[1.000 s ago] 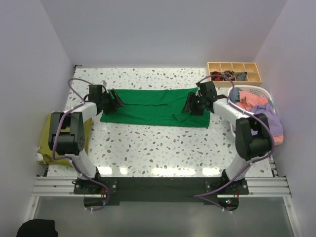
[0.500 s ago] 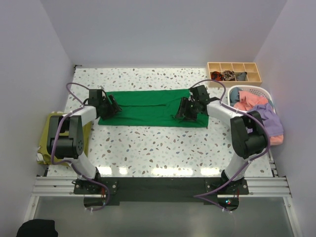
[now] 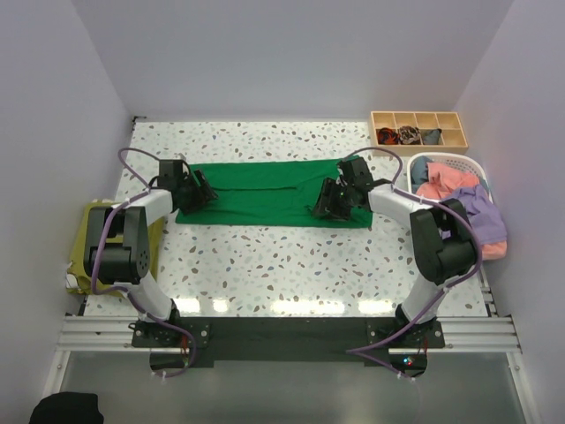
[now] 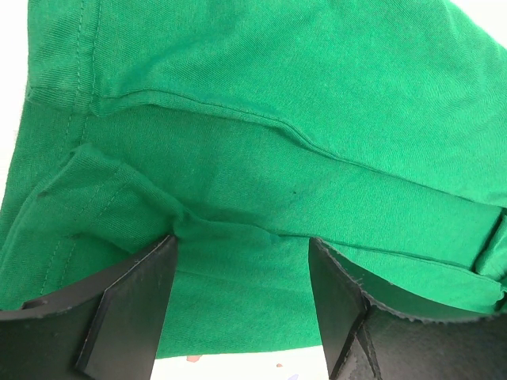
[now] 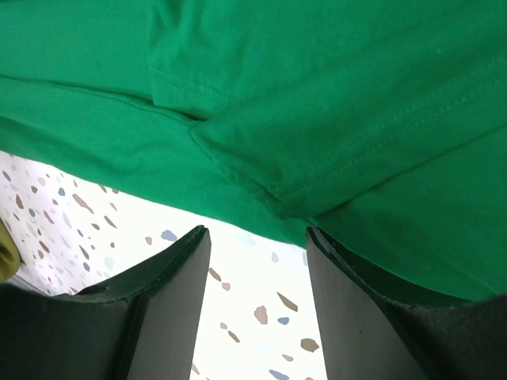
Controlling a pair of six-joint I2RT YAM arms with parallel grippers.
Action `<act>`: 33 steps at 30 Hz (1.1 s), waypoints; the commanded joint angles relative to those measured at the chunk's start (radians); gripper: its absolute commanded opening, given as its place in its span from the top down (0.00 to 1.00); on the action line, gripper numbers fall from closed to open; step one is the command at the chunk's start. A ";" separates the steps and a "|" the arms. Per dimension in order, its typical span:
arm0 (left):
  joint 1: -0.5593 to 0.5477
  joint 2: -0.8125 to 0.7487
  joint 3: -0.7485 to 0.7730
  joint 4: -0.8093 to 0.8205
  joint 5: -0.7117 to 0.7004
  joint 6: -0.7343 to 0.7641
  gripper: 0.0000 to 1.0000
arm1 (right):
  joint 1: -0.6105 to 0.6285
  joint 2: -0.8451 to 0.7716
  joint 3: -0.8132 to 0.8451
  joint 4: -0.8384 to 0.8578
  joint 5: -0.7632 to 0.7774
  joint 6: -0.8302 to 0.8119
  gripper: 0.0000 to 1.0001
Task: Fold and stack the t-shirts
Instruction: Fold the other side of the tshirt into a rectangle
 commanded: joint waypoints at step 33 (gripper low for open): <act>0.005 0.014 -0.016 -0.006 0.015 0.030 0.27 | 0.001 0.268 0.483 -0.055 0.112 -0.129 0.98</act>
